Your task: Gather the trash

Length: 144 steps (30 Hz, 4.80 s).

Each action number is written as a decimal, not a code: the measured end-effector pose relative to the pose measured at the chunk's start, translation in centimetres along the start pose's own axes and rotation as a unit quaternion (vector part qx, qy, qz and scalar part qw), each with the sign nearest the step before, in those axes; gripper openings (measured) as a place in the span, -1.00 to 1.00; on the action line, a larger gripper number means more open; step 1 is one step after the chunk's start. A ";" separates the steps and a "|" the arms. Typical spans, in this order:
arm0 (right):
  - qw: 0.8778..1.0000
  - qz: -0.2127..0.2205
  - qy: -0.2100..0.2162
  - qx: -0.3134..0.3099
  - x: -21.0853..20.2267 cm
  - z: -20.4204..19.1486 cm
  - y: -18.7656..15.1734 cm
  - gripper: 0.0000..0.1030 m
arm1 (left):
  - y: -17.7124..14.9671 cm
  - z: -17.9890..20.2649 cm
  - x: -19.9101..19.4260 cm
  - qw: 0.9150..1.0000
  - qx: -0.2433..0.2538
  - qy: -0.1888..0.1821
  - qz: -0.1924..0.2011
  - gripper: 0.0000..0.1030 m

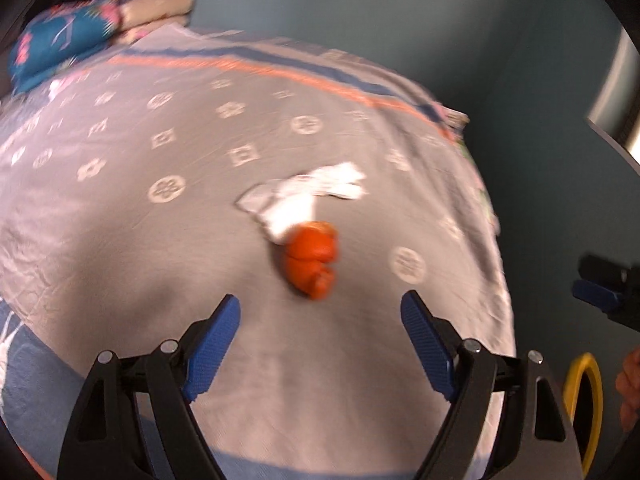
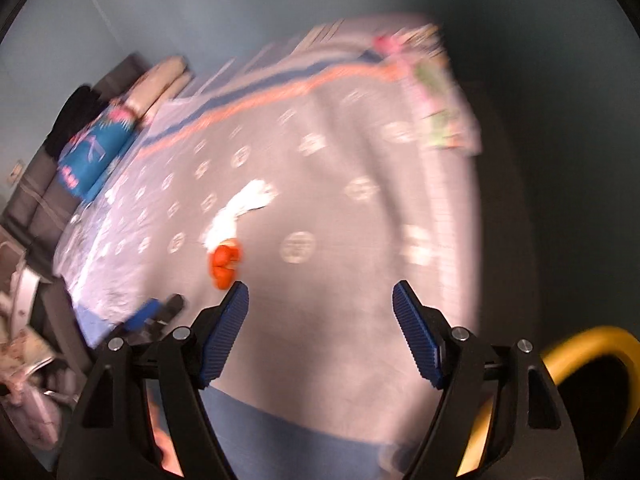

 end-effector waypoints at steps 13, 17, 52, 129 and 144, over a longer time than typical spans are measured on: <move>0.974 -0.187 0.087 0.095 21.2 -6.1 9.4 0.43 | 2.0 -2.2 7.8 0.999 -0.015 -0.013 -0.033 0.53; 0.972 -0.211 0.053 0.093 25.4 -6.3 10.7 0.41 | 2.1 -1.7 9.6 0.999 -0.006 -0.017 -0.035 0.53; 0.996 0.090 0.007 -0.018 -13.0 0.5 5.5 -0.72 | -6.3 13.3 -21.0 0.959 0.230 -0.132 0.102 -0.58; 0.969 0.153 -0.166 0.105 -28.4 18.6 -22.4 0.04 | -14.4 26.2 -13.0 0.963 0.205 -0.175 -0.005 0.33; 0.989 0.098 -0.107 0.028 -22.0 6.6 -20.9 0.18 | -10.8 9.7 -17.5 0.986 0.140 -0.079 0.036 0.35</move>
Point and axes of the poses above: each gripper's, at about its wrist camera, not at the fingertips, and x roughly the way its jaws point, z to its right, y to its top, the point moved 4 cm from there along x, roughly the way its jaws point, and after that the axes turned 7 degrees about -x, right-handed, at the moved point
